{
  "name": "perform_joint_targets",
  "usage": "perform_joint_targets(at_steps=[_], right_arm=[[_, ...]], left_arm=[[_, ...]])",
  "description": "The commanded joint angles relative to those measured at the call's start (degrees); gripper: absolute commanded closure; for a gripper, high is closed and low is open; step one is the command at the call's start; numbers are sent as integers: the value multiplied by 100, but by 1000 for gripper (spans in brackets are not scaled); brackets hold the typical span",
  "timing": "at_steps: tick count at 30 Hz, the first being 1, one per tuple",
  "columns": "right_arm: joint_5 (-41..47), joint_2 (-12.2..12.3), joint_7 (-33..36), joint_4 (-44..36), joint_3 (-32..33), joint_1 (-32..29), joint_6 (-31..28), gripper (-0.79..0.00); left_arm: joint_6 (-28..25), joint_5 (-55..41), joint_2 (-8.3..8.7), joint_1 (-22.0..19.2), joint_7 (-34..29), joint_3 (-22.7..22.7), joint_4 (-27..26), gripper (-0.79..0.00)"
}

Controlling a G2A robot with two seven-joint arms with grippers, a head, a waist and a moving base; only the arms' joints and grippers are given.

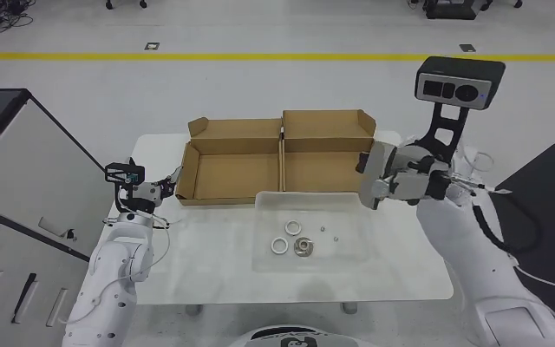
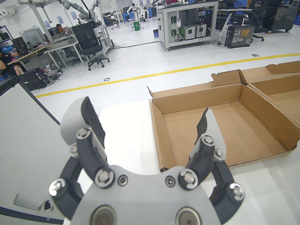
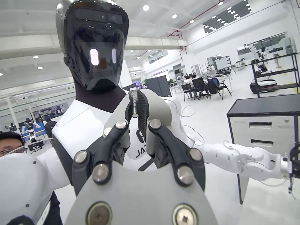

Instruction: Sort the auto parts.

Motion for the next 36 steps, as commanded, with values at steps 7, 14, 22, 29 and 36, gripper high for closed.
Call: perform_joint_targets(at_steps=[7,14,22,29,36], right_arm=[[891,-95,254,34,-38,-65,-57,0],[1081,-132,384,23,-41,-58,73,0],[1081,-132,384,23,-41,-58,73,0],[1081,-132,384,23,-41,-58,73,0],[1081,-132,384,23,-41,-58,73,0]], left_arm=[[0,0,0,0,0,0,0,-785],[0,0,0,0,0,0,0,-785],[0,0,0,0,0,0,0,-785],[0,0,0,0,0,0,0,-785],[0,0,0,0,0,0,0,-785]])
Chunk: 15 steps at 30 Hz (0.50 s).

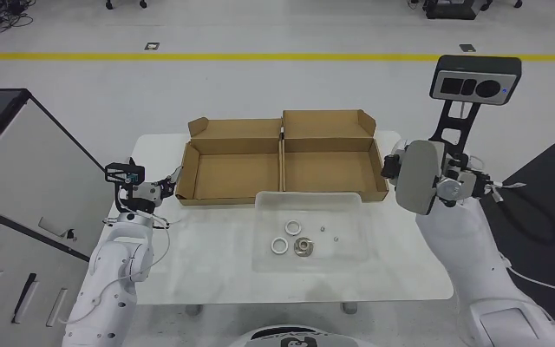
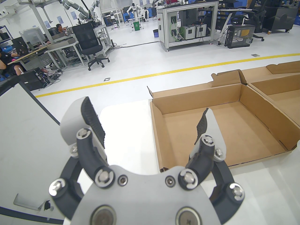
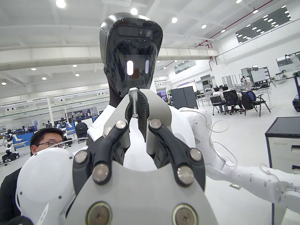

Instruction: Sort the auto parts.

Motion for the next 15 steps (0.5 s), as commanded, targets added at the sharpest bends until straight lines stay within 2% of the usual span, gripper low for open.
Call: perform_joint_targets(at_steps=[1,7,15], right_arm=[[0,0,0,0,0,0,0,0],[-58,1,-67,-14,23,-11,44,0],[-970,116,-121,-91,925,-354,700,0]], left_arm=[[0,0,0,0,0,0,0,-785],[0,0,0,0,0,0,0,-785],[0,0,0,0,0,0,0,-785]])
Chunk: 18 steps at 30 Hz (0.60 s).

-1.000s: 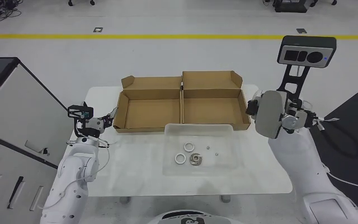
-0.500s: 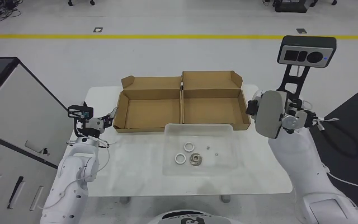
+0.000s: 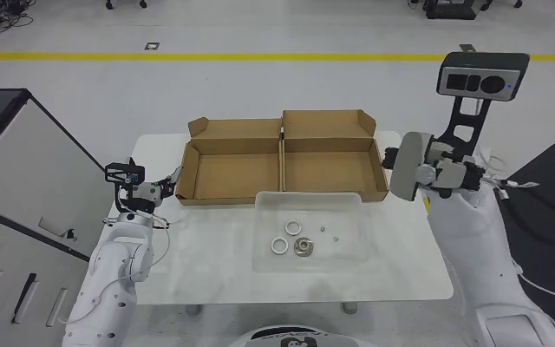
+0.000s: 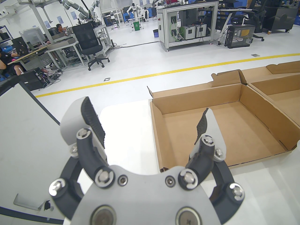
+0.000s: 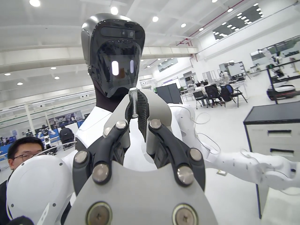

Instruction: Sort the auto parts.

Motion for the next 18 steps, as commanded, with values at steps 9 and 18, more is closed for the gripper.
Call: perform_joint_targets(at_steps=[9,18], right_arm=[[-1711,263,599,62,1532,-383,1238,0],[-4351,565,1680,172,2098,32,2372,0]], left_arm=[[0,0,0,0,0,0,0,-785],[0,0,0,0,0,0,0,-785]])
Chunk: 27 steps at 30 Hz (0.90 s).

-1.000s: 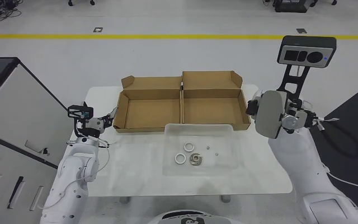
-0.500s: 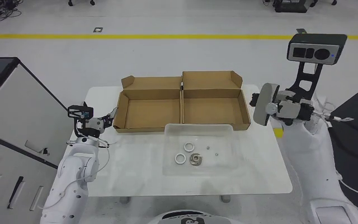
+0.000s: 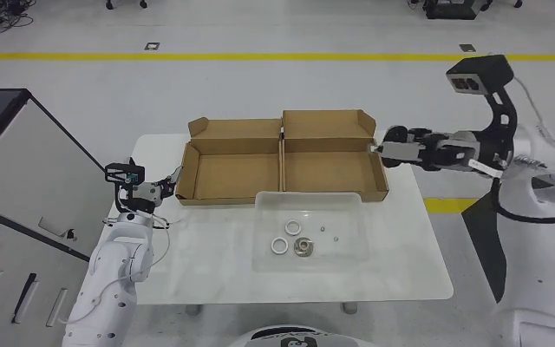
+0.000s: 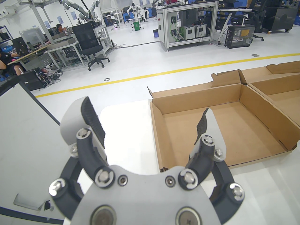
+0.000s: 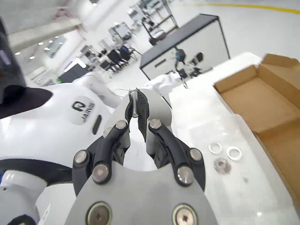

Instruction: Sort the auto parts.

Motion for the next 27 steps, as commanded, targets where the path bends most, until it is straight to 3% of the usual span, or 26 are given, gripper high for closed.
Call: perform_joint_targets(at_steps=[1,3,9,18,27], right_arm=[[-658,51,263,57,-98,215,102,0],[-1403,118,385,121,-321,498,17,0],[-2097,250,385,862,-1254,1406,-233,0],[-3500,400,385,1977,-3222,2787,-759,0],[-4529,363,385,2857,-4556,3385,-923,0]], left_arm=[[0,0,0,0,0,0,0,-785],[0,0,0,0,0,0,0,-785],[0,0,0,0,0,0,0,-785],[0,0,0,0,0,0,0,-785],[0,0,0,0,0,0,0,-785]])
